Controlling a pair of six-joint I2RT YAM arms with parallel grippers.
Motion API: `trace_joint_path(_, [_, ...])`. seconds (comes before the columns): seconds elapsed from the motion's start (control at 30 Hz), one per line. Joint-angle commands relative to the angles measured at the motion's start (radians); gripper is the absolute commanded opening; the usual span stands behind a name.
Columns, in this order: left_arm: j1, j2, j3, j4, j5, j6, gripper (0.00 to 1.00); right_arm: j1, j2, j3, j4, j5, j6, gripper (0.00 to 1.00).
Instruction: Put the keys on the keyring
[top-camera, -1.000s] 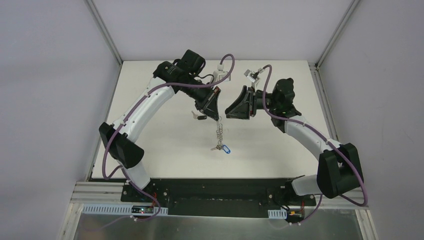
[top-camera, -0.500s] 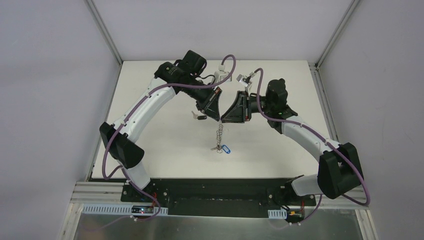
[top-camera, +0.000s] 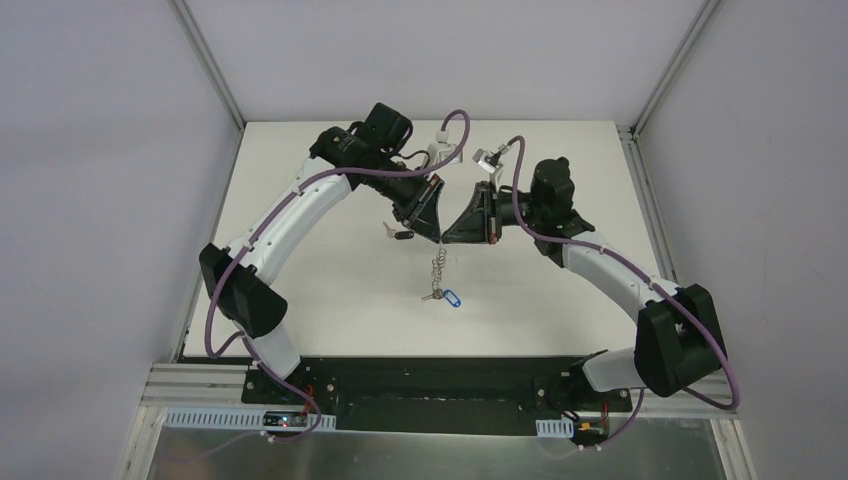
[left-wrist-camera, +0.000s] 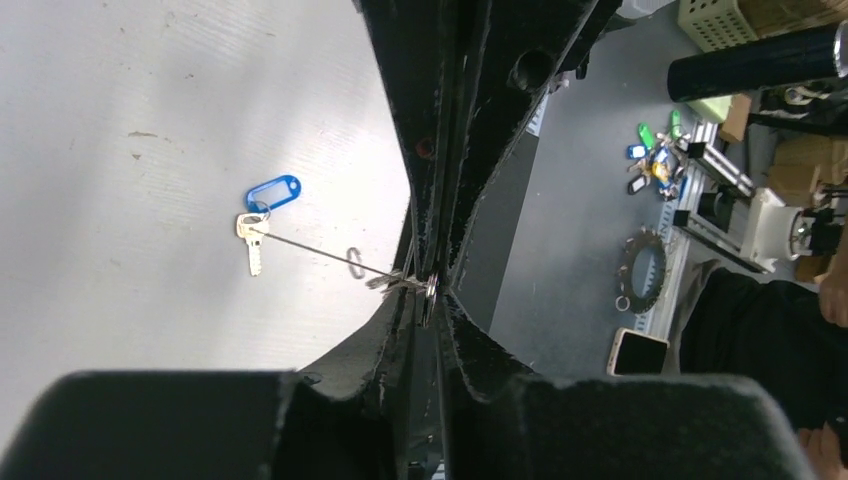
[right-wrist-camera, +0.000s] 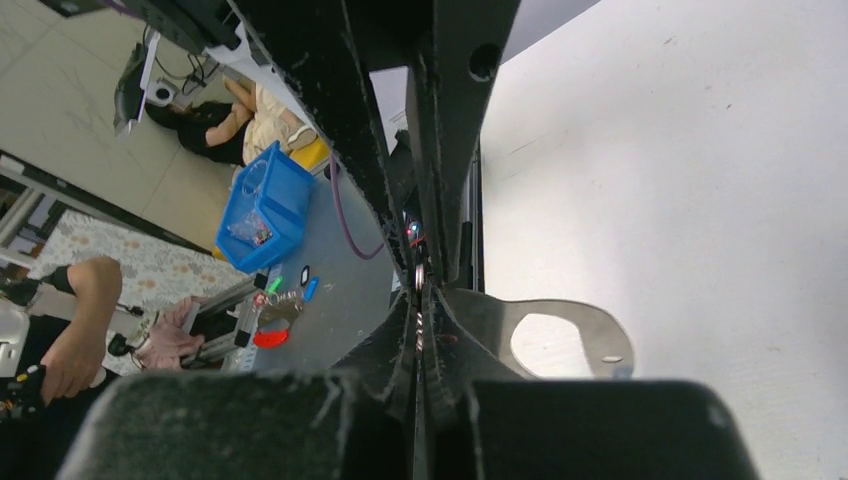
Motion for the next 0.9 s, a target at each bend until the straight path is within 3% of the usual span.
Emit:
trace_joint_path(0.0, [0.045, -0.065, -0.096, 0.158, 0.106, -0.105, 0.18, -0.032, -0.001, 0.030, 0.141, 0.046, 0.107, 0.00])
trace_joint_path(0.13, [0.108, -0.152, -0.264, 0.467, 0.185, -0.316, 0.27, -0.055, 0.016, -0.026, 0.366, 0.108, 0.307, 0.00])
trace_joint_path(0.3, [0.160, -0.212, -0.423, 0.813, 0.228, -0.594, 0.31, -0.061, 0.039, -0.038, 0.407, 0.147, 0.361, 0.00])
trace_joint_path(0.63, [0.165, -0.199, -0.525, 1.057, 0.248, -0.791, 0.31, -0.079, 0.047, -0.070, 0.468, 0.195, 0.421, 0.00])
trace_joint_path(0.87, [0.164, -0.185, -0.535, 1.129, 0.264, -0.846, 0.22, -0.086, 0.051, -0.081, 0.476, 0.205, 0.420, 0.00])
